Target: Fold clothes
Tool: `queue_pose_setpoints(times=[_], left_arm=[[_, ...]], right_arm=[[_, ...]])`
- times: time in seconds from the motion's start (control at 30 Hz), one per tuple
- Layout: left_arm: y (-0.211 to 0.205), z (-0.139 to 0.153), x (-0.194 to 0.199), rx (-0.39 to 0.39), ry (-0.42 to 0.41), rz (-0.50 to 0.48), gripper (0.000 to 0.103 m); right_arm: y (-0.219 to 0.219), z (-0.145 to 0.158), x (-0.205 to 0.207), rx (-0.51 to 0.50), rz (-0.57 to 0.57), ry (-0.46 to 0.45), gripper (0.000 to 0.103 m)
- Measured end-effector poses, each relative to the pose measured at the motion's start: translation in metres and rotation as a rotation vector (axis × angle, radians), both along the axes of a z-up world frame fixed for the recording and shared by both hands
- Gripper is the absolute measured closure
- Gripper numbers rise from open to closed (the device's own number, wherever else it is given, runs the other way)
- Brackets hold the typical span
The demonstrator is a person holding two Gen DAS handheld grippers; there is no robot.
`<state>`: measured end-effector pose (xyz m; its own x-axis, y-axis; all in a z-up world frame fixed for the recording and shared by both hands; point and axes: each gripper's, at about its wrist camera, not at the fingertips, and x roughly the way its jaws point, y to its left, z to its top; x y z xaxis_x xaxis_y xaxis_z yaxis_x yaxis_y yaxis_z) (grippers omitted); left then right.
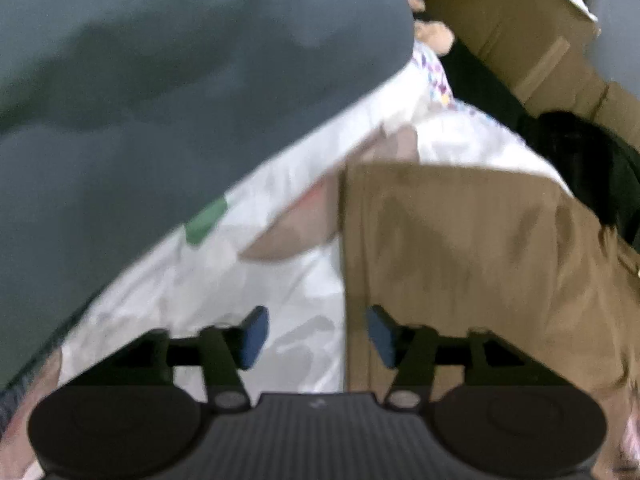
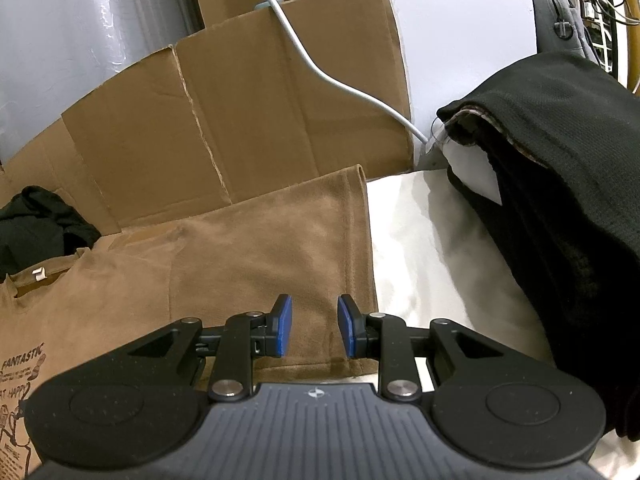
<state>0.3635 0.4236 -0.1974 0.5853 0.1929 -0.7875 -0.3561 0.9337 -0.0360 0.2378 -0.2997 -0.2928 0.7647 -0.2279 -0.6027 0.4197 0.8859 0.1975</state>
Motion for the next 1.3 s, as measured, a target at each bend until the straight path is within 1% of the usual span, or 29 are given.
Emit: queue_pose_setpoints(times=[0.13,0.23,0.37,0.43,0.5,0.6,0.67,0.77,0.83,0.87,0.9,0.93,1.0,1.03,1.07,1.1,1.2,1.27,1.3], left_arm=[[-0.001,0.003,0.022,0.025,-0.014,-0.026,0.041],[-0.001,0.008,0.041,0.072,-0.027,-0.053,0.041],[0.003,0.008,0.064,0.117,-0.038,-0.044,0.041],[0.005,0.005,0.069,0.120,-0.049,-0.043,0.041],[0.004,0.003,0.075,0.134,-0.066,-0.067,0.041],[0.001,0.000,0.083,0.169,-0.059,-0.118,0.041],[0.001,-0.003,0.089,0.165,-0.058,-0.134,0.043],[0.004,-0.009,0.093,0.130,-0.064,-0.151,0.048],[0.008,-0.011,0.091,0.092,-0.078,-0.150,0.058],[0.010,-0.012,0.090,0.066,-0.087,-0.152,0.061],[0.010,-0.012,0.089,0.057,-0.091,-0.156,0.069],[0.009,-0.011,0.090,0.055,-0.093,-0.171,0.080],[0.008,-0.009,0.092,0.049,-0.096,-0.195,0.090],[0.009,-0.007,0.093,0.039,-0.102,-0.191,0.094],[0.010,-0.006,0.094,0.030,-0.117,-0.187,0.096],[0.012,-0.004,0.094,0.022,-0.134,-0.184,0.097],[0.017,-0.002,0.091,0.014,-0.192,-0.185,0.098],[0.023,-0.005,0.086,-0.003,-0.217,-0.190,0.099],[0.025,-0.005,0.085,-0.006,-0.224,-0.191,0.099]], right_arm=[[0.000,-0.002,0.001,-0.009,-0.005,0.008,0.074],[-0.003,-0.005,0.002,-0.018,-0.018,0.015,0.074],[-0.008,-0.009,0.005,-0.020,-0.040,0.026,0.074],[-0.007,-0.013,0.007,-0.022,-0.039,0.037,0.074],[-0.005,-0.016,0.009,-0.030,-0.035,0.046,0.074],[-0.002,-0.019,0.012,-0.050,-0.034,0.052,0.074],[0.000,-0.020,0.014,-0.077,-0.032,0.058,0.074],[0.004,-0.015,0.012,-0.091,-0.029,0.083,0.074],[0.010,-0.008,0.005,-0.106,-0.011,0.111,0.073],[0.012,-0.005,0.001,-0.115,-0.001,0.127,0.073],[0.014,-0.001,-0.003,-0.120,0.009,0.145,0.073],[0.015,0.005,-0.007,-0.110,0.018,0.171,0.073],[0.013,0.017,-0.013,-0.068,0.024,0.207,0.073],[0.013,0.029,-0.017,-0.052,0.030,0.230,0.073],[0.013,0.040,-0.022,-0.037,0.037,0.252,0.073],[0.014,0.053,-0.026,-0.026,0.048,0.274,0.065],[0.027,0.084,-0.037,-0.062,0.117,0.311,0.055],[0.036,0.101,-0.042,-0.076,0.131,0.329,0.053],[0.038,0.104,-0.042,-0.065,0.124,0.331,0.053]])
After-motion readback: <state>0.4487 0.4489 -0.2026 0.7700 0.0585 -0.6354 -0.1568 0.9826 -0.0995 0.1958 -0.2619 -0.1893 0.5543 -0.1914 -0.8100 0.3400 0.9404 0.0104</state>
